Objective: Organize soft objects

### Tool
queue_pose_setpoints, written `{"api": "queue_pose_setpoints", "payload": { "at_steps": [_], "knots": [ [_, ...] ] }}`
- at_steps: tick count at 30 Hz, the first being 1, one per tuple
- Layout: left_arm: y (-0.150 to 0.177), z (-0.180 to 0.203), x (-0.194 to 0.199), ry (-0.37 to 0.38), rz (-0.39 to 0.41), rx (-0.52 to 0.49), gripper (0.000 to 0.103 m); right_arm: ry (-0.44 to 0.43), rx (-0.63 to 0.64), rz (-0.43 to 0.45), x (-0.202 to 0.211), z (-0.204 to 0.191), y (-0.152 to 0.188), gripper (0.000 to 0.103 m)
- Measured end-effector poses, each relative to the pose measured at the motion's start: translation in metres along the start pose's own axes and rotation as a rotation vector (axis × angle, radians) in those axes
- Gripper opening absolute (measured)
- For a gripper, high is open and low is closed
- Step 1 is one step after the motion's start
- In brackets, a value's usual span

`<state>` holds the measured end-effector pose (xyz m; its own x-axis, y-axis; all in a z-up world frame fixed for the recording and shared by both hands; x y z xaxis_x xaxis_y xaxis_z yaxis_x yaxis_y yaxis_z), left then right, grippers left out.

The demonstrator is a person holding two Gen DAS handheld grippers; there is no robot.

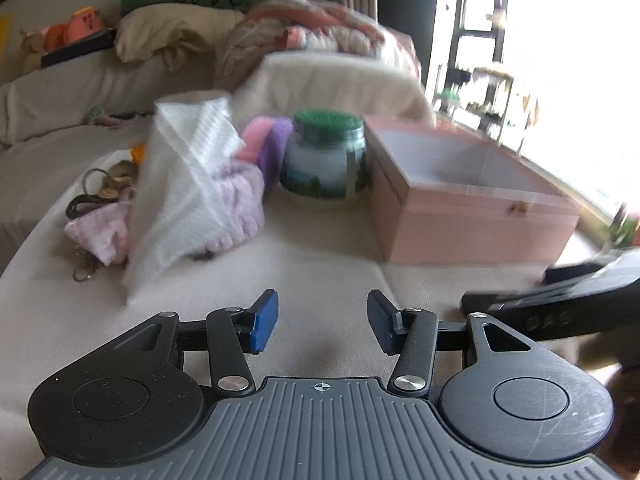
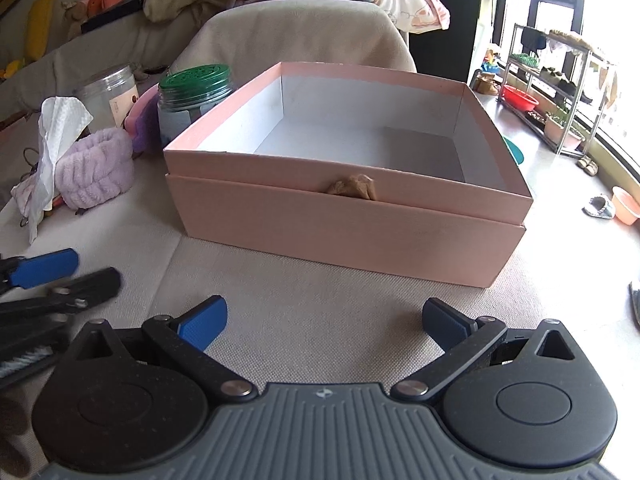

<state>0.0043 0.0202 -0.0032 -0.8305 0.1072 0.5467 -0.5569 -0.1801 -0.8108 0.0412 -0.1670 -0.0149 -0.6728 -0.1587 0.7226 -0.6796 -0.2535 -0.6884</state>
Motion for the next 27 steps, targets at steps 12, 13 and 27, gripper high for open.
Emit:
{"api": "queue_pose_setpoints", "payload": {
  "at_steps": [12, 13, 27],
  "knots": [
    [-0.082, -0.146, 0.035, -0.065, 0.112, 0.111, 0.053, -0.167, 0.165, 0.259, 0.029, -0.066, -0.046, 0.096],
    [-0.085, -0.158, 0.033, -0.069, 0.107, 0.143, 0.053, -0.208, 0.211, 0.286, 0.031, -0.08, -0.055, 0.096],
    [-0.071, -0.187, 0.029, -0.002, 0.091, 0.158, 0.053, -0.394, 0.366, 0.27, 0.001, -0.174, -0.123, 0.011]
  ]
}}
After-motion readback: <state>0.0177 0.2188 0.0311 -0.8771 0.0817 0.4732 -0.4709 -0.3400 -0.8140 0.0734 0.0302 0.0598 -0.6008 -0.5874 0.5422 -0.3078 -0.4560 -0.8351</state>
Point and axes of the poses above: each gripper's, at about its wrist camera, not at the fingertips, and x roughly against the way its jaws point, z to its right, y to its underside, the point moved 3 cm from there along -x, roughly the way its jaws point, and after that the axes turned 8 degrees about x, right-handed, at the moved point
